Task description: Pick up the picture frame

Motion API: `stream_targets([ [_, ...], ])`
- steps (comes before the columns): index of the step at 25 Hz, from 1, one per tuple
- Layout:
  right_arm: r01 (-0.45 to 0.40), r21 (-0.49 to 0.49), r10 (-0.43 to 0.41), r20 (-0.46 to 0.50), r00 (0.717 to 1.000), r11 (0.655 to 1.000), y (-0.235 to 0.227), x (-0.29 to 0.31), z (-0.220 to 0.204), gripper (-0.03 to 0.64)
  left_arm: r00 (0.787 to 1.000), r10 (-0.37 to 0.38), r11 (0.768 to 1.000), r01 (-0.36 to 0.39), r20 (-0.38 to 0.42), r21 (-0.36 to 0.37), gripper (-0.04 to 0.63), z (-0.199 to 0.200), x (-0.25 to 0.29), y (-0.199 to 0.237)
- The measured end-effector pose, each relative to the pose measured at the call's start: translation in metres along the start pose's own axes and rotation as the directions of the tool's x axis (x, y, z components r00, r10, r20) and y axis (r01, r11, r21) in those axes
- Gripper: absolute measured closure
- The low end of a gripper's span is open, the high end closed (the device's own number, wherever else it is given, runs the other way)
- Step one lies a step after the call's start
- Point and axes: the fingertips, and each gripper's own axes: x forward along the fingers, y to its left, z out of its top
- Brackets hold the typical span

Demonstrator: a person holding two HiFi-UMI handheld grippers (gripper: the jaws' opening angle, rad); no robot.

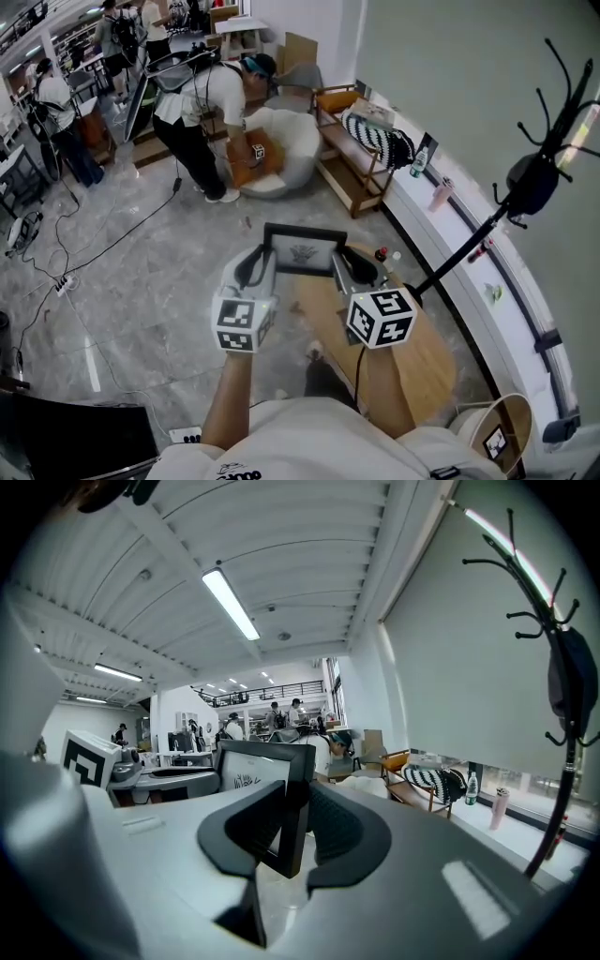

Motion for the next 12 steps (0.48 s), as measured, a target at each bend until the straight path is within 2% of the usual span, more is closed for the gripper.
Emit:
stream_targets([
  [12,-0.028,-0.031,0.030,0.075,0.997,0.999,0.003,-0.010,0.033,0.535,0.998,0.019,0.999,-0.023,0.067,0.048,0.514,0.036,-0.005,-0.002],
])
